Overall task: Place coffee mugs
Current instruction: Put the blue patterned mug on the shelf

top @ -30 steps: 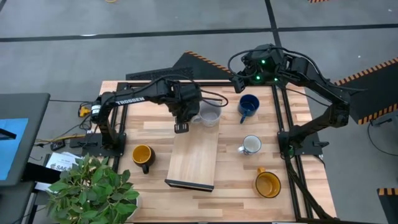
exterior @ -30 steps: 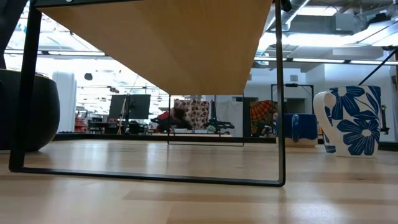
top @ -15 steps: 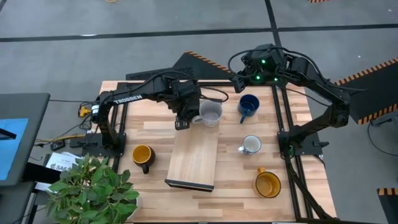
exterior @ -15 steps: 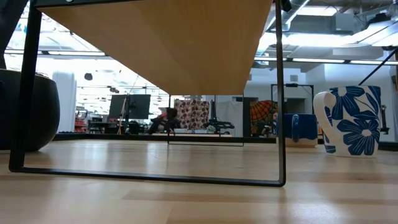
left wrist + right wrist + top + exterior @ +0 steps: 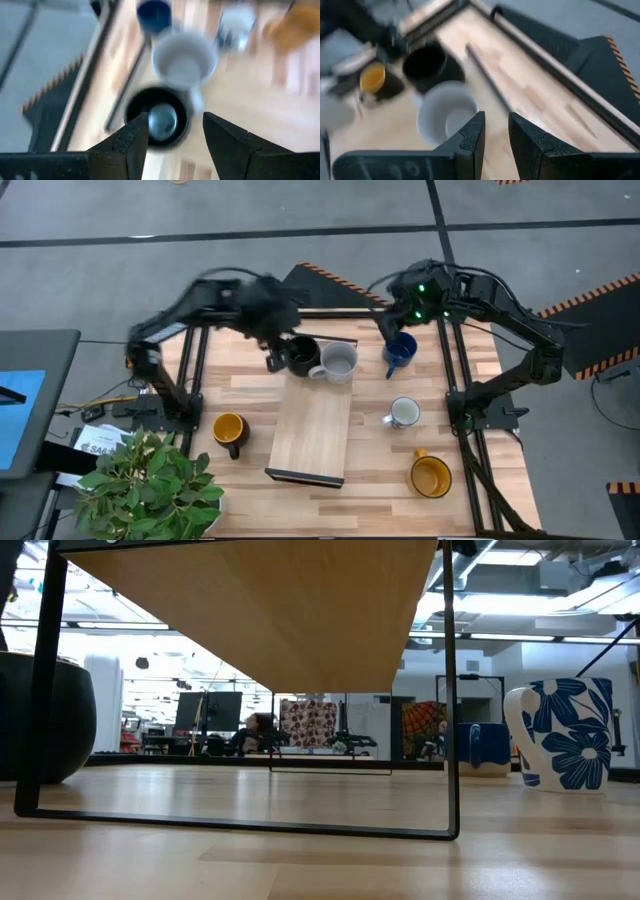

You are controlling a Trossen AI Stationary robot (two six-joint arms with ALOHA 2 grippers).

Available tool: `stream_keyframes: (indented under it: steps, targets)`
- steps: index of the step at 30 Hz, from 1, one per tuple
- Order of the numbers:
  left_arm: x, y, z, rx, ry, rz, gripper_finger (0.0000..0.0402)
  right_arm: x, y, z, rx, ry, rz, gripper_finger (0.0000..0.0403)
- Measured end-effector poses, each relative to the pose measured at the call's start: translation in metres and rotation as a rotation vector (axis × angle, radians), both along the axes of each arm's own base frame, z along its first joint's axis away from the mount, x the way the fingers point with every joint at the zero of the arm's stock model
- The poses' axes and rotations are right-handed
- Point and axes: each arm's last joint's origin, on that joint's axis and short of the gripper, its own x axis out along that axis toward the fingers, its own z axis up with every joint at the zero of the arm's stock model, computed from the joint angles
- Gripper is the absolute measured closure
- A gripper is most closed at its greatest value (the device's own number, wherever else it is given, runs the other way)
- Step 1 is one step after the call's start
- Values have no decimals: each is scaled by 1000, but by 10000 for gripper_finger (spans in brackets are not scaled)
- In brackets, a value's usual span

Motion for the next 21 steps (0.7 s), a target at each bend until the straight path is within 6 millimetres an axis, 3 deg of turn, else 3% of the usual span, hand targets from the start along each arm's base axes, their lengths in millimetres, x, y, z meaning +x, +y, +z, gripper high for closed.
stream_keyframes:
  steps: [4, 7, 16, 21]
  targets:
    - [-30, -5, 20, 52, -225, 17, 228, -11, 16, -5, -28, 74, 14, 290]
    - [-53, -8, 18, 79, -378, 22, 228, -24, 28, -10, -44, 72, -4, 290]
    - [-94, -23, -36, 115, -742, 7, 228, -51, 54, -44, 45, -125, -27, 290]
    - [-109, -24, -50, 116, -850, 58, 228, -57, 58, -50, 95, -165, -52, 290]
